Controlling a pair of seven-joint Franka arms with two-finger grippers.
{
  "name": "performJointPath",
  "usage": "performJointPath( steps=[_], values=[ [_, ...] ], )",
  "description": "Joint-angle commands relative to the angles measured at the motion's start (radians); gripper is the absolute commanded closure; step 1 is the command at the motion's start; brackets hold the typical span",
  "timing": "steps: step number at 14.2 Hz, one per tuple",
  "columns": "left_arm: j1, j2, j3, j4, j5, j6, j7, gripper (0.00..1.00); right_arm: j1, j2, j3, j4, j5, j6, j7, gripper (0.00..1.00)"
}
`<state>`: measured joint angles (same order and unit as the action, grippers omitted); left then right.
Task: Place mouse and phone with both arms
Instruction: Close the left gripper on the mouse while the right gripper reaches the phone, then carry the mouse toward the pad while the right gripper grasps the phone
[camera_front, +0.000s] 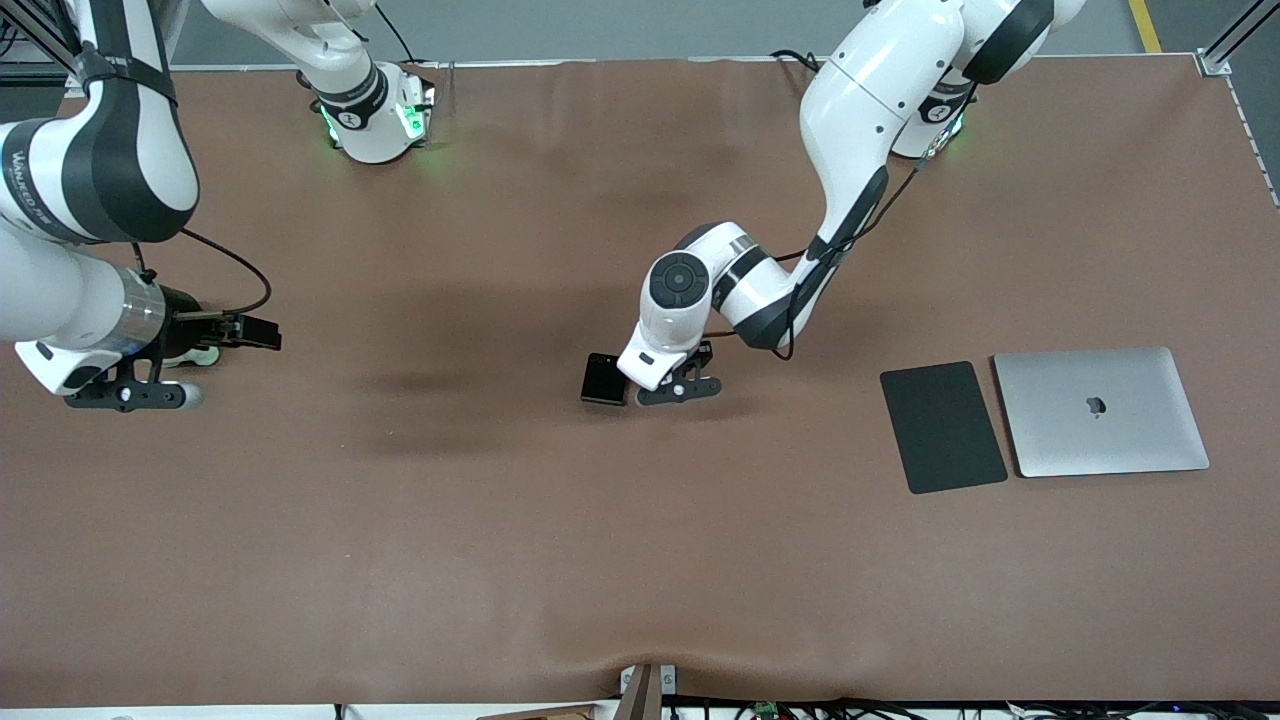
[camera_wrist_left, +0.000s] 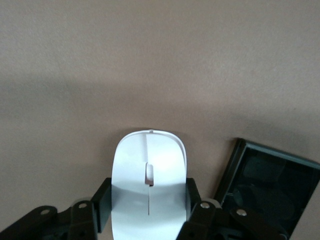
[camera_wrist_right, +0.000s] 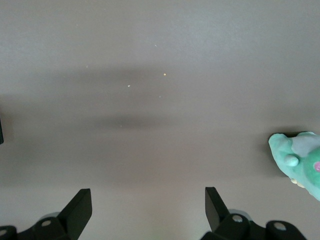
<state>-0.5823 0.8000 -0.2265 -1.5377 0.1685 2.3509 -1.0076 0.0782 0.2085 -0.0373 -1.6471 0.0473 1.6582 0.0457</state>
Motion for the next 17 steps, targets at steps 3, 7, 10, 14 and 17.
performJointPath(
  steps=[3,7,10,14,17],
  values=[
    [0.041,-0.088,0.004,-0.009,0.039,-0.071,-0.006,0.38,0.084,0.017,0.000,-0.008,0.006,0.040,0.002,0.00],
    [0.126,-0.169,0.000,-0.015,0.037,-0.156,0.110,0.38,0.230,0.092,0.000,0.004,0.005,0.164,0.124,0.00],
    [0.191,-0.205,-0.008,-0.016,0.034,-0.177,0.174,0.38,0.337,0.159,0.000,0.016,0.008,0.225,0.271,0.00],
    [0.281,-0.260,-0.010,-0.056,0.029,-0.214,0.315,0.38,0.515,0.311,-0.001,0.018,-0.009,0.479,0.544,0.00],
    [0.360,-0.294,-0.010,-0.097,0.025,-0.214,0.417,0.39,0.606,0.437,-0.001,0.029,-0.011,0.656,0.641,0.00]
  ],
)
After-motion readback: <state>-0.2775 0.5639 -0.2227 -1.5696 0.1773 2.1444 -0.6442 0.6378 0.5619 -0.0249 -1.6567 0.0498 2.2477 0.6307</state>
